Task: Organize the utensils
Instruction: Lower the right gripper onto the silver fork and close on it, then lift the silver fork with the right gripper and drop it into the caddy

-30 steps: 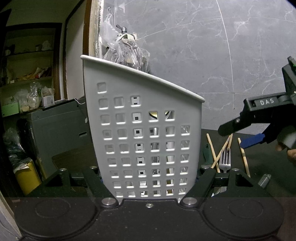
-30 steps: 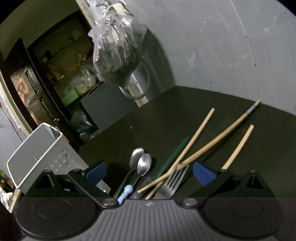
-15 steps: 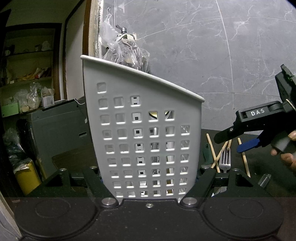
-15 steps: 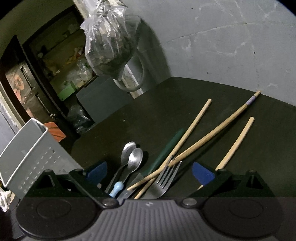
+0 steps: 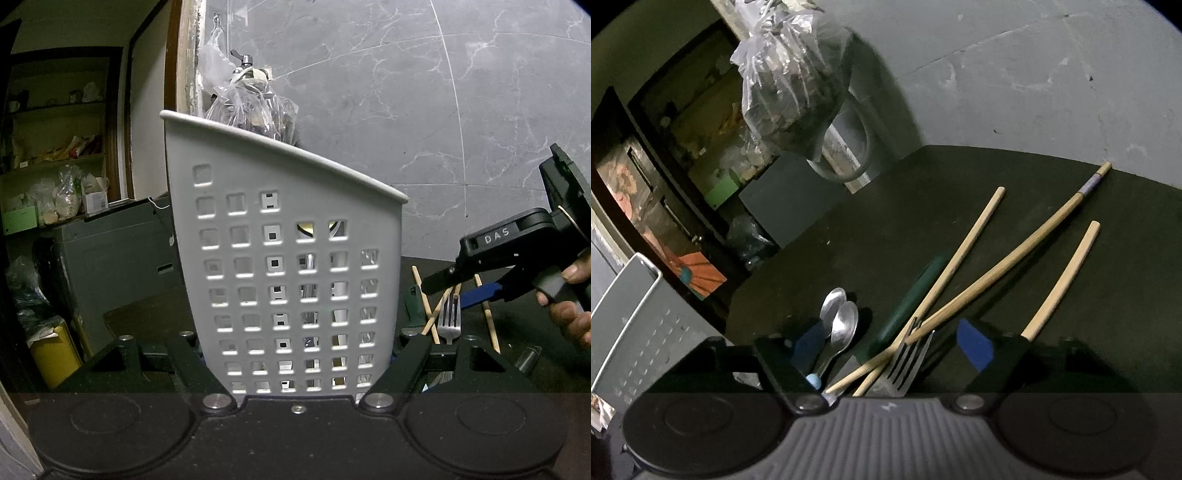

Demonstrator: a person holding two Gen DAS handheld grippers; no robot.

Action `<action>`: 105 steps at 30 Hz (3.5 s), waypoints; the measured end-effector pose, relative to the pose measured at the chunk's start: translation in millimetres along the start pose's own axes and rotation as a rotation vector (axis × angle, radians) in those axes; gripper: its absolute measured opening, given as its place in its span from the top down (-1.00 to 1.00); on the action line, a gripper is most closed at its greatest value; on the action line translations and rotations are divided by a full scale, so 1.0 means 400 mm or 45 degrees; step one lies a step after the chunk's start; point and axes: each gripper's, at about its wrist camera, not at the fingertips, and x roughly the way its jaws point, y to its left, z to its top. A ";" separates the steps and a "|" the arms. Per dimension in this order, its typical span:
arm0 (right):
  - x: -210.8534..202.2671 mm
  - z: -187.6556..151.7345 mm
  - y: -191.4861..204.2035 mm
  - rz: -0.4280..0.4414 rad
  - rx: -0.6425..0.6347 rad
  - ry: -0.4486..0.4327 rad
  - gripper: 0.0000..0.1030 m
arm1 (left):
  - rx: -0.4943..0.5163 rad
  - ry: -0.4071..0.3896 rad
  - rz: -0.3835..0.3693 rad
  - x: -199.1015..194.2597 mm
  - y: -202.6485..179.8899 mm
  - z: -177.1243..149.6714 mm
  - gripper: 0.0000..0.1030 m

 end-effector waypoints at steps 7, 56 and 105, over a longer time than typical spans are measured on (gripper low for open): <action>0.009 0.001 -0.016 0.019 0.042 0.053 0.34 | 0.000 0.000 0.000 0.000 0.000 0.000 -0.49; -0.103 -0.007 0.045 0.092 -0.027 -0.101 0.96 | 0.006 0.007 -0.001 0.002 -0.003 0.004 -0.49; -0.268 -0.049 0.523 0.119 -0.928 -1.213 0.96 | 0.007 0.007 -0.002 0.003 -0.004 0.004 -0.49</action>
